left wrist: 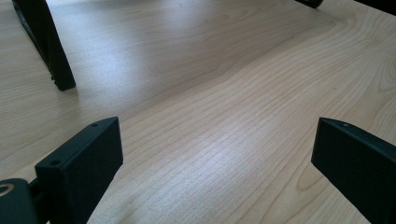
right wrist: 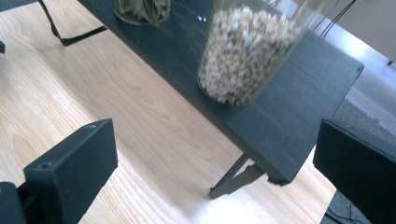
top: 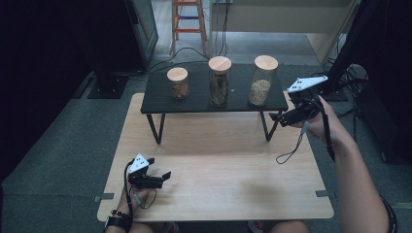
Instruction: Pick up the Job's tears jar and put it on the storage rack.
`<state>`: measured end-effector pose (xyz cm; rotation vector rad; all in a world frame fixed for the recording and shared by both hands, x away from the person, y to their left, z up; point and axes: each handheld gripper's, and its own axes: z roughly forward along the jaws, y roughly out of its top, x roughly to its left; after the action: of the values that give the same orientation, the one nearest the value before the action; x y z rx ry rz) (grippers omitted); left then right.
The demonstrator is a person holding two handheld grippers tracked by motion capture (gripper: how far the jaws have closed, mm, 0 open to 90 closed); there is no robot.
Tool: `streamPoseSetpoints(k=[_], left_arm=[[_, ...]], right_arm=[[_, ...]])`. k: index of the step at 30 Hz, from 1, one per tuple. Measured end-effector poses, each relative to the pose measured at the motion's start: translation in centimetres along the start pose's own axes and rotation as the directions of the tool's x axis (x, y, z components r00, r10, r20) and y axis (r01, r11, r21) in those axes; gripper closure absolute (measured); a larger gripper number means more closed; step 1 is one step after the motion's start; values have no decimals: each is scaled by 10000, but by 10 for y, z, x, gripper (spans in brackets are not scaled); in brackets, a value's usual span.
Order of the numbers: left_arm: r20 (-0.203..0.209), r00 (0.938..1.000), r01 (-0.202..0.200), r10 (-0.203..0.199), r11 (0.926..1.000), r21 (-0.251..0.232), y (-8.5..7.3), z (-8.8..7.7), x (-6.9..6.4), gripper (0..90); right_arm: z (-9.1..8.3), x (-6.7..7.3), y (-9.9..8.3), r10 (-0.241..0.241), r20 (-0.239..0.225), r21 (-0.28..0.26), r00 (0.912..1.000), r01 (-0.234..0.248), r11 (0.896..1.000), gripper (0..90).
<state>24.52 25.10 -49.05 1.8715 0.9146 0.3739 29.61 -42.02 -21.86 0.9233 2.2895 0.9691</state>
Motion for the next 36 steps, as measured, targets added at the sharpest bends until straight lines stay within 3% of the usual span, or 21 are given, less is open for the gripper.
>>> streamPoseSetpoints(k=[9, 36], left_arm=[[-13, 10000, -26, 26, 10000, 25, 0, 0, 0, 22], [-32, 10000, -14, 14, 10000, 9, 0, 0, -1, 22]], right_arm=[[8, 0, -26, 312, -138, -26, 9994, -312, 9995, 0], [18, 12, -64, 365, -23, -141, 9993, -365, 9992, 0]])
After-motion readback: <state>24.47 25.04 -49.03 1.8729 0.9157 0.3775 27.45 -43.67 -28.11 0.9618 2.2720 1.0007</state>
